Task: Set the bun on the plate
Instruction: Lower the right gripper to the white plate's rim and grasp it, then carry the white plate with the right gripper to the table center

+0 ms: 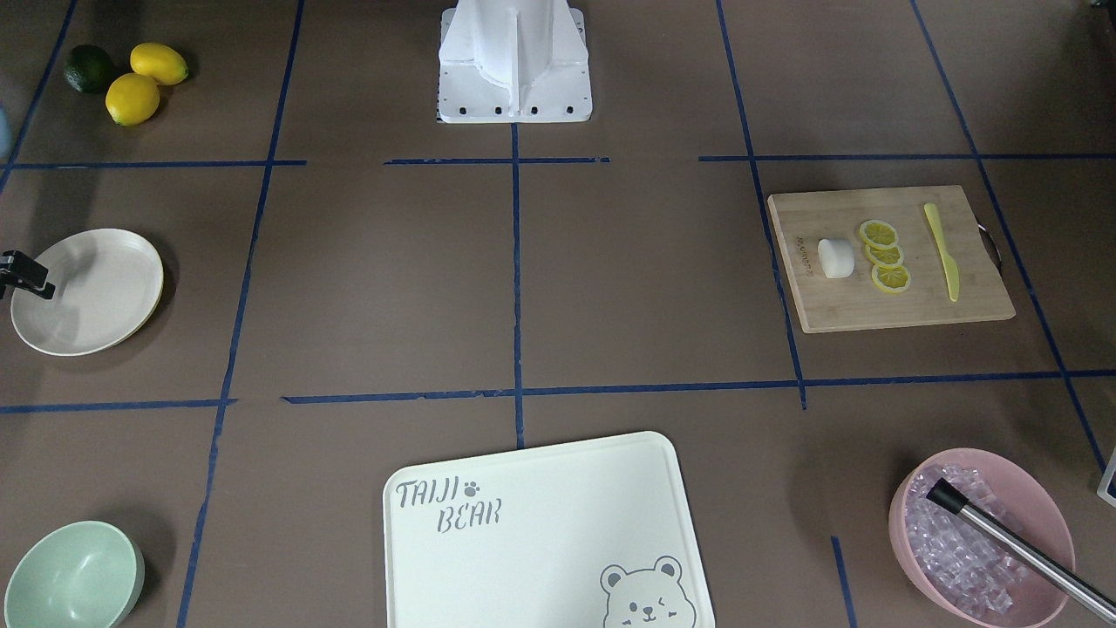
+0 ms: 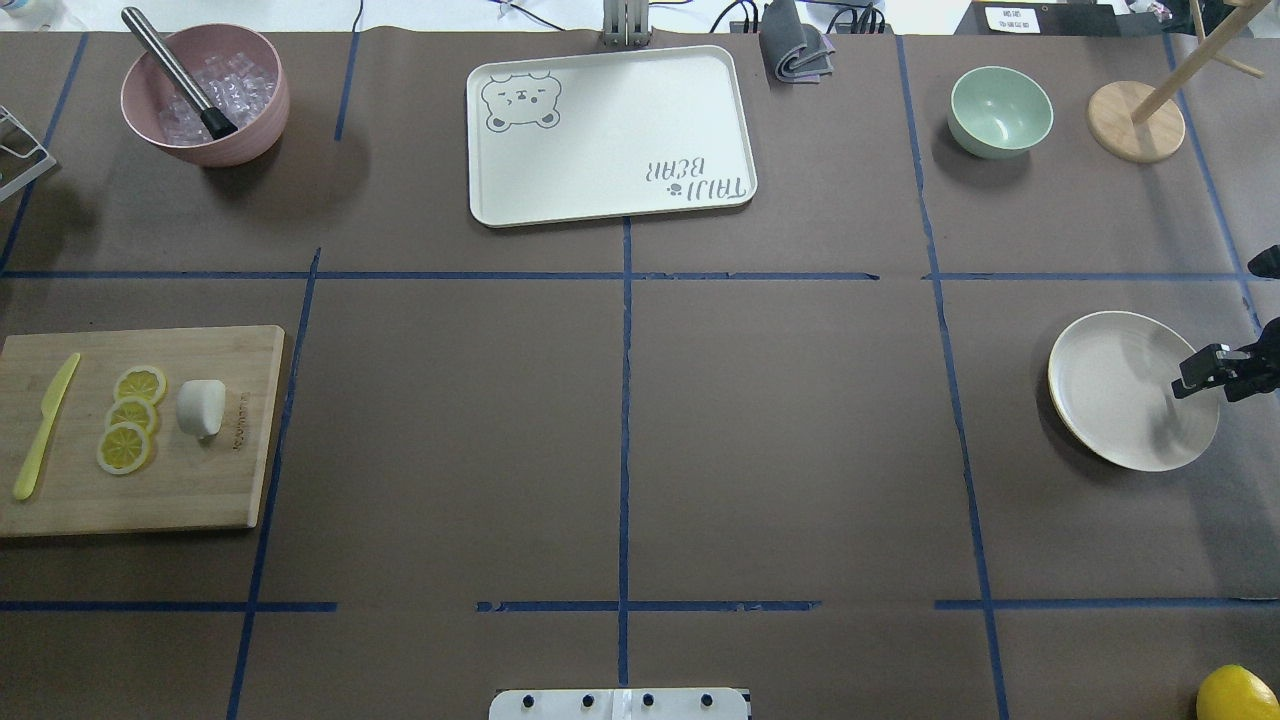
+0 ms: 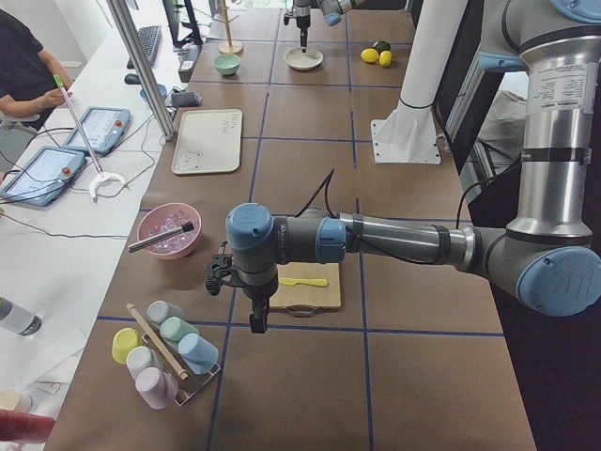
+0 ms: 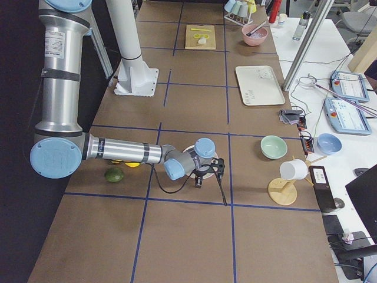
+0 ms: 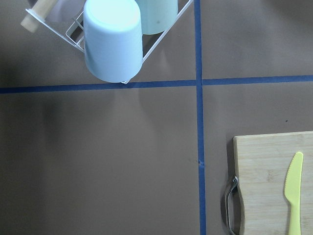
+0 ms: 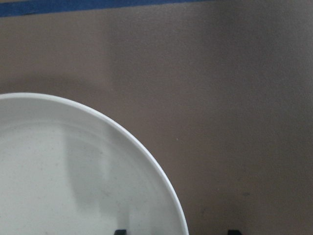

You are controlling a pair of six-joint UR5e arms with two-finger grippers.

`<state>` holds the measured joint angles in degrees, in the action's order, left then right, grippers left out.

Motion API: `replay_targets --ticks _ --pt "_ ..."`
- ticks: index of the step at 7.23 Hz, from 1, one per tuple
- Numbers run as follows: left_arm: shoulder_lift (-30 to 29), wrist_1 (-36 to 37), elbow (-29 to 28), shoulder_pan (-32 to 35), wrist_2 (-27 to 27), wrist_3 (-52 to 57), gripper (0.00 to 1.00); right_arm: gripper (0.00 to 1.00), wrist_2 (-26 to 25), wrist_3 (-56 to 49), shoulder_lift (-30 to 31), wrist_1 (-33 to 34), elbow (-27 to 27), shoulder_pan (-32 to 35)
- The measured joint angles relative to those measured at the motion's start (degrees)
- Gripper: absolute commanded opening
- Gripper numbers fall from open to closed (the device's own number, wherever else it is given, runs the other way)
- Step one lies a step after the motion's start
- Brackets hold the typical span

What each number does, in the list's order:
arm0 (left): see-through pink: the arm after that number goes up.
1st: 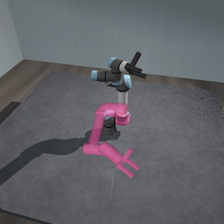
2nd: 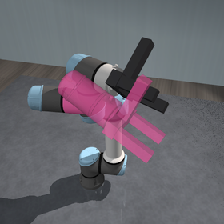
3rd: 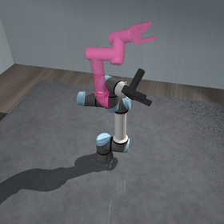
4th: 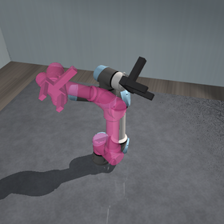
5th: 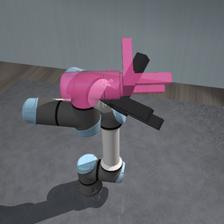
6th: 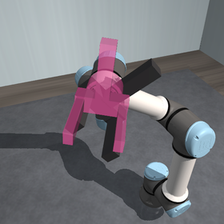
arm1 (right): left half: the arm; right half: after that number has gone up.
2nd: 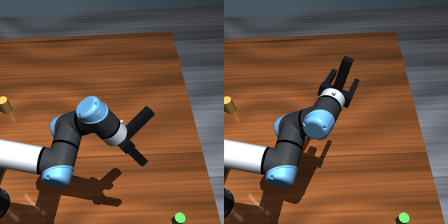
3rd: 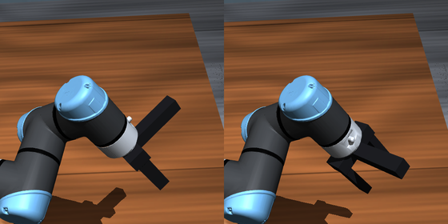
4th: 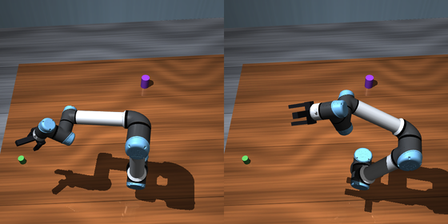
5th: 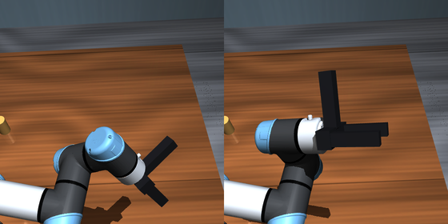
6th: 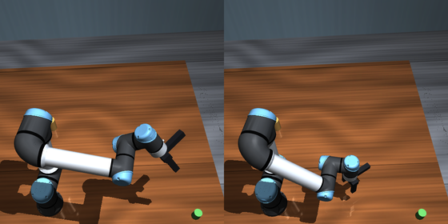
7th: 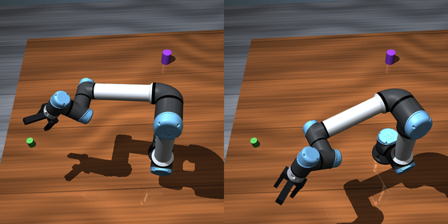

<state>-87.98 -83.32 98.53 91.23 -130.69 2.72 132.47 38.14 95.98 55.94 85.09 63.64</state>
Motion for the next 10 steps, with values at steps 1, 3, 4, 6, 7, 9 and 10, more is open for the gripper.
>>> replay_targets --ticks 1,3,4,6,7,9,10 --pt "0.0 0.0 0.0 0.0 0.0 0.0 1.0 0.0 0.1 0.0 0.0 0.0 -0.3 0.0" --pt "0.0 0.0 0.0 0.0 0.0 0.0 1.0 0.0 1.5 0.0 0.0 0.0 0.3 0.1" --pt "0.0 -0.1 0.2 0.0 0.0 0.0 1.0 0.0 3.9 0.3 -0.1 0.1 1.8 0.9" --pt "0.1 0.0 0.7 0.0 0.0 0.0 1.0 0.0 9.6 3.2 -0.4 0.2 5.1 3.3" --pt "0.1 0.0 0.9 0.0 0.0 0.0 1.0 0.0 11.9 7.1 -0.9 0.1 7.1 4.0" --pt "0.3 0.0 1.6 0.0 0.0 0.1 1.0 0.0 13.8 19.5 -5.5 0.0 12.0 3.6" --pt "0.5 -0.1 1.9 0.0 0.0 0.4 1.0 0.0 13.9 26.2 -10.2 0.0 12.8 1.4"
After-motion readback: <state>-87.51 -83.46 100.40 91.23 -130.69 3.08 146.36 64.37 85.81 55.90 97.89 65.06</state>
